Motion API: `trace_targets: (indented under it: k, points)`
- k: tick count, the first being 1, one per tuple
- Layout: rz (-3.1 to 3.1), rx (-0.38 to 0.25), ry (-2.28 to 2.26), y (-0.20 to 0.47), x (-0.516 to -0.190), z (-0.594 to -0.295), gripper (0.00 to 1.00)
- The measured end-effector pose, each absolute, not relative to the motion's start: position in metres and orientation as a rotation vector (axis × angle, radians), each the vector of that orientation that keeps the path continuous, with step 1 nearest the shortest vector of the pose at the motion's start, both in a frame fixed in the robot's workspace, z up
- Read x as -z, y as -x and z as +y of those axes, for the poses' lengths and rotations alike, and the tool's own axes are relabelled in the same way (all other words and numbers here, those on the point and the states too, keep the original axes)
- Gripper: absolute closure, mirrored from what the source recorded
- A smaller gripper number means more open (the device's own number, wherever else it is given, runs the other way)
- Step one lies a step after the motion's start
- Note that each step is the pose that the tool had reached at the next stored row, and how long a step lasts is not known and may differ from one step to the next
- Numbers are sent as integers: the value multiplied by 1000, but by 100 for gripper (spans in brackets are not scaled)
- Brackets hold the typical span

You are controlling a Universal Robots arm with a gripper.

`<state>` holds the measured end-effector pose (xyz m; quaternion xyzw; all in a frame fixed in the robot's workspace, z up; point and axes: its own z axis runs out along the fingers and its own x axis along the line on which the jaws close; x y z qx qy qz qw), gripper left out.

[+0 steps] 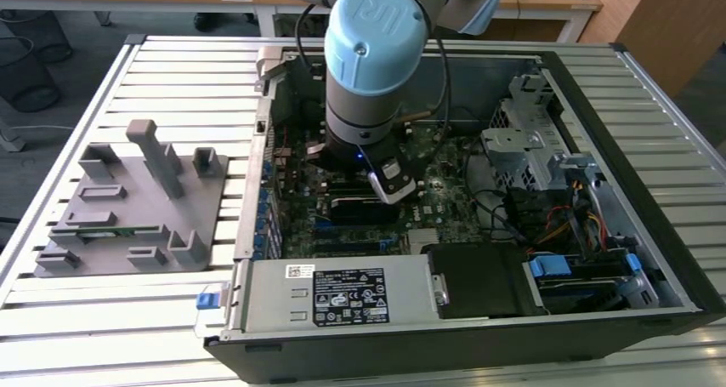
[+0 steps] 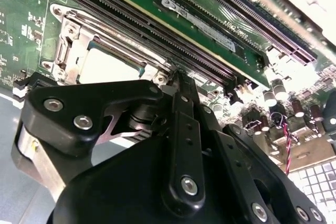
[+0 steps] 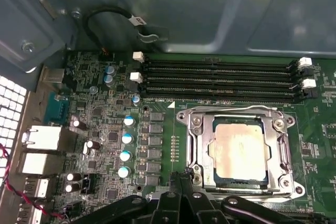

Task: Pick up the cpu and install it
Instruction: 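Install the second cpu locking lever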

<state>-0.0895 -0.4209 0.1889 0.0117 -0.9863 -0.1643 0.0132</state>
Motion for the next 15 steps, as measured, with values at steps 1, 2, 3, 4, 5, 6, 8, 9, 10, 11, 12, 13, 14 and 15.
trace_targets:
  k: [1, 2, 3, 4, 5, 6, 8, 9, 10, 11, 12, 13, 14, 15]
  points:
    - [-3073, 512, -37, 90, -189, -421, 89]
    - [-3073, 512, -37, 90, -189, -421, 89]
    - [-3072, 511, -37, 90, -189, -421, 89]
    - [-3072, 511, -37, 90, -189, -421, 89]
    - [-3073, 511, -37, 90, -189, -421, 89]
    - [-3073, 511, -37, 90, -189, -421, 89]
    - [-3073, 509, -36, 91, -189, -421, 89]
    - [-3073, 506, -37, 91, -189, -421, 89]
    - [-3074, 503, -37, 91, -189, -421, 89]
    - [-3074, 500, -36, 91, -189, -421, 89]
    - [-3075, 496, -36, 91, -189, -421, 89]
    - [-3075, 495, -36, 91, -189, -421, 89]
    - [-3075, 495, -36, 91, -189, -420, 89]
    - [-3075, 495, -36, 91, -189, -420, 89]
